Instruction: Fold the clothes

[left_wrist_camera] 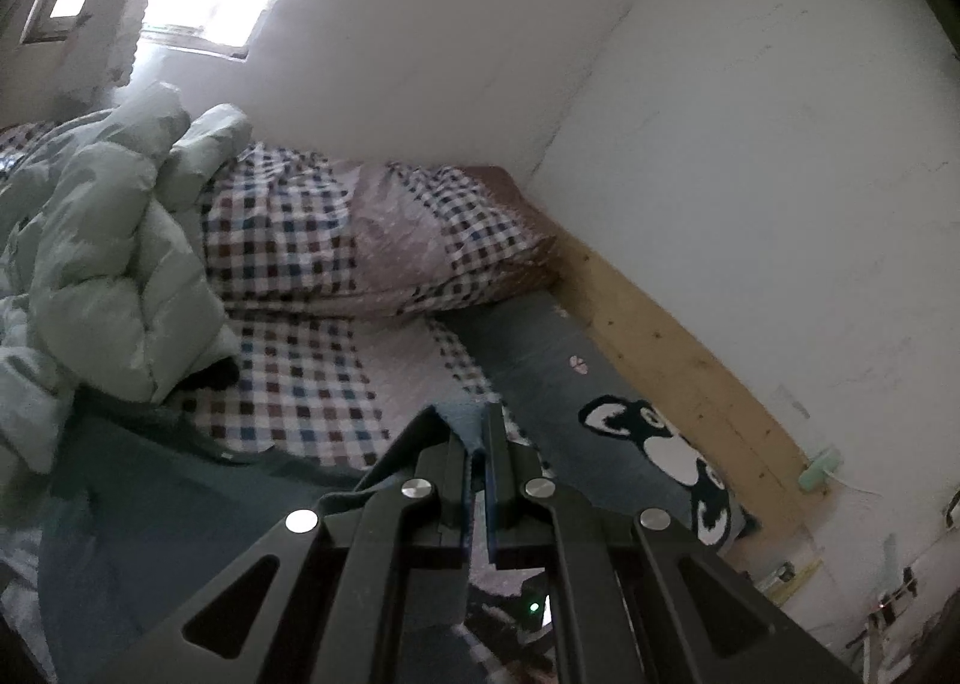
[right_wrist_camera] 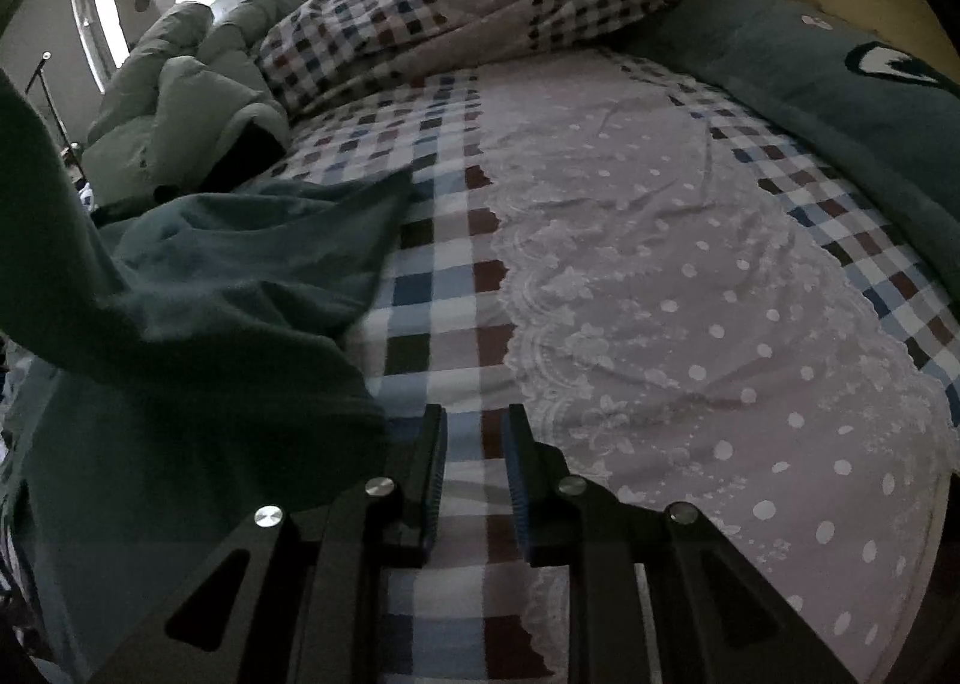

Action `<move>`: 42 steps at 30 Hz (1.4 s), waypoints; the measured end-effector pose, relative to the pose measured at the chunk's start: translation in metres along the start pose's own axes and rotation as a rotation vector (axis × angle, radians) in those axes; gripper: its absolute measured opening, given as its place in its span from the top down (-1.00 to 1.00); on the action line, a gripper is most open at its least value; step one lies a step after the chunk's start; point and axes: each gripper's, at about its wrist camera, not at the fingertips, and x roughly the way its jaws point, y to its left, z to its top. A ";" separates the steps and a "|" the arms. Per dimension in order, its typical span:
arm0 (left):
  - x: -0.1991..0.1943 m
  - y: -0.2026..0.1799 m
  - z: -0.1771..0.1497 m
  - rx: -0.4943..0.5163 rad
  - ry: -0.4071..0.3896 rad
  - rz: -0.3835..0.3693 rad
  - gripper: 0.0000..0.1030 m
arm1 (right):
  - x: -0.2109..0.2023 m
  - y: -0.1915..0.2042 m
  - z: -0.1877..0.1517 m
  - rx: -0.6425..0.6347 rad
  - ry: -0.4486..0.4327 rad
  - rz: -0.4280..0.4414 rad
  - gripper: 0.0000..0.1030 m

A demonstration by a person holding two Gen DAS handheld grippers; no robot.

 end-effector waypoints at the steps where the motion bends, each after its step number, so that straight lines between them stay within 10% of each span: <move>1: -0.002 0.004 -0.003 -0.006 0.002 0.006 0.97 | -0.001 0.002 0.000 -0.008 -0.002 0.006 0.59; 8: -0.015 0.048 -0.028 -0.080 0.019 0.061 0.97 | -0.001 0.024 -0.004 -0.105 0.016 0.069 0.22; 28: -0.069 0.164 -0.140 -0.230 0.055 0.229 0.97 | -0.009 0.023 -0.001 -0.069 -0.001 0.105 0.19; 42: -0.067 0.208 -0.183 -0.114 -0.018 0.233 0.97 | -0.023 0.039 0.085 0.191 -0.070 0.257 -0.07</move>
